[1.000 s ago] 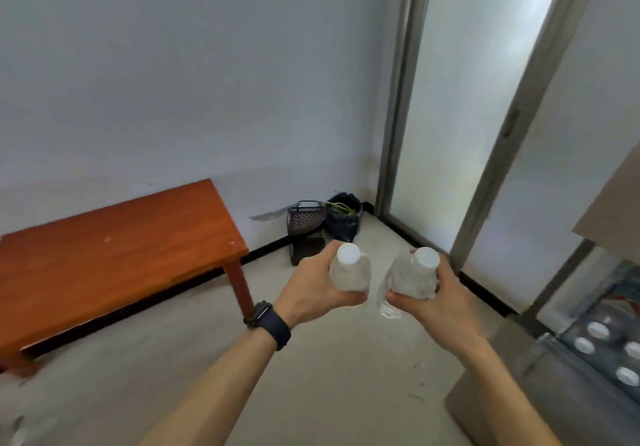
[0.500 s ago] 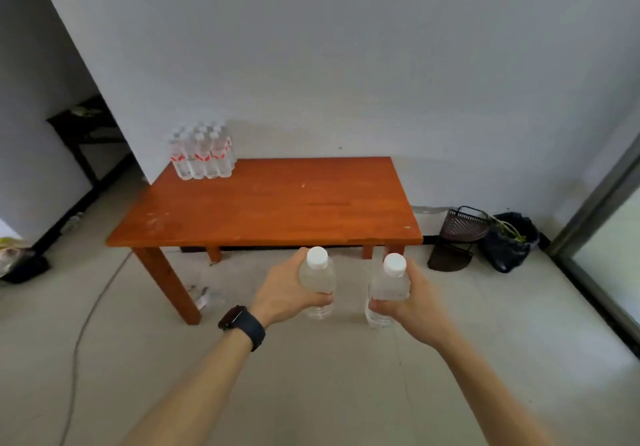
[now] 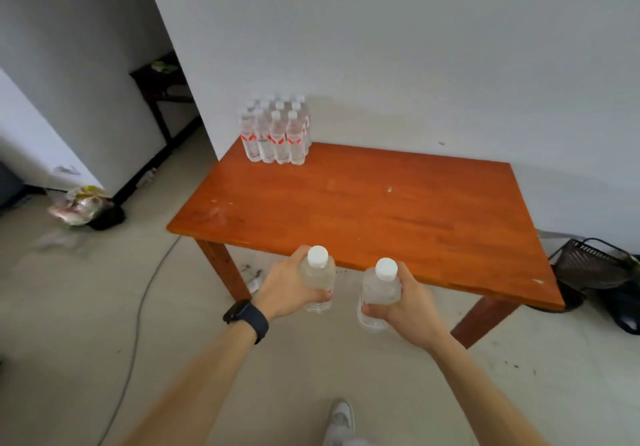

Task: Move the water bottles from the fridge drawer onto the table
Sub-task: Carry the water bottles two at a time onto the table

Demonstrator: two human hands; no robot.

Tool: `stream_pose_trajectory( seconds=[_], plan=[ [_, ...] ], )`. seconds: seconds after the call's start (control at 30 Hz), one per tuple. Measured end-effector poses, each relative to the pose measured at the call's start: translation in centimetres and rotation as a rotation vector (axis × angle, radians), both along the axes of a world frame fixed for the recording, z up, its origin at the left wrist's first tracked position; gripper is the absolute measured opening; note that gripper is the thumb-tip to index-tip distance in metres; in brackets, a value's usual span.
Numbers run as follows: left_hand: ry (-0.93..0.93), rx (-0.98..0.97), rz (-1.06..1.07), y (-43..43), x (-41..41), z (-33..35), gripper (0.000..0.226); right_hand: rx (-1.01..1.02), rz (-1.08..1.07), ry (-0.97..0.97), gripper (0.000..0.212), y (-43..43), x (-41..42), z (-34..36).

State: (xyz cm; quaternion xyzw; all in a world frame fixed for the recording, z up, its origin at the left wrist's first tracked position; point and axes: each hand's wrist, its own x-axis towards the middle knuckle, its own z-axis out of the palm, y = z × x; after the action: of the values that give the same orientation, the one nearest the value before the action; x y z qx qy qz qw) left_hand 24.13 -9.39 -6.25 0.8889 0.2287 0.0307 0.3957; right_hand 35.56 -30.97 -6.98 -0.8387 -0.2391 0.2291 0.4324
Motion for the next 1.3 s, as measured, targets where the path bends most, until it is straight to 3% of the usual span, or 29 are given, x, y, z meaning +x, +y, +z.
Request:
stream_pose_trajectory(
  seconds=[0.33,0.67,0.93,1.3],
  plan=[
    [0.075,-0.111,0.121,15.4,8.6,-2.1,0.063,-0.069,0.037,0.017,0.055,17.8,10.9,-0.6],
    [0.126,-0.191,0.154,33.9,15.3,-6.6,0.06,-0.164,0.095,0.034,0.086,35.8,18.0,-4.3],
    [0.222,-0.183,0.041,49.7,22.1,-7.9,0.068,-0.263,0.0,0.044,0.061,51.1,21.7,-6.5],
    [0.164,-0.185,-0.038,59.9,29.7,-9.1,0.069,-0.199,0.015,-0.157,0.065,63.4,27.1,-6.5]
  ],
)
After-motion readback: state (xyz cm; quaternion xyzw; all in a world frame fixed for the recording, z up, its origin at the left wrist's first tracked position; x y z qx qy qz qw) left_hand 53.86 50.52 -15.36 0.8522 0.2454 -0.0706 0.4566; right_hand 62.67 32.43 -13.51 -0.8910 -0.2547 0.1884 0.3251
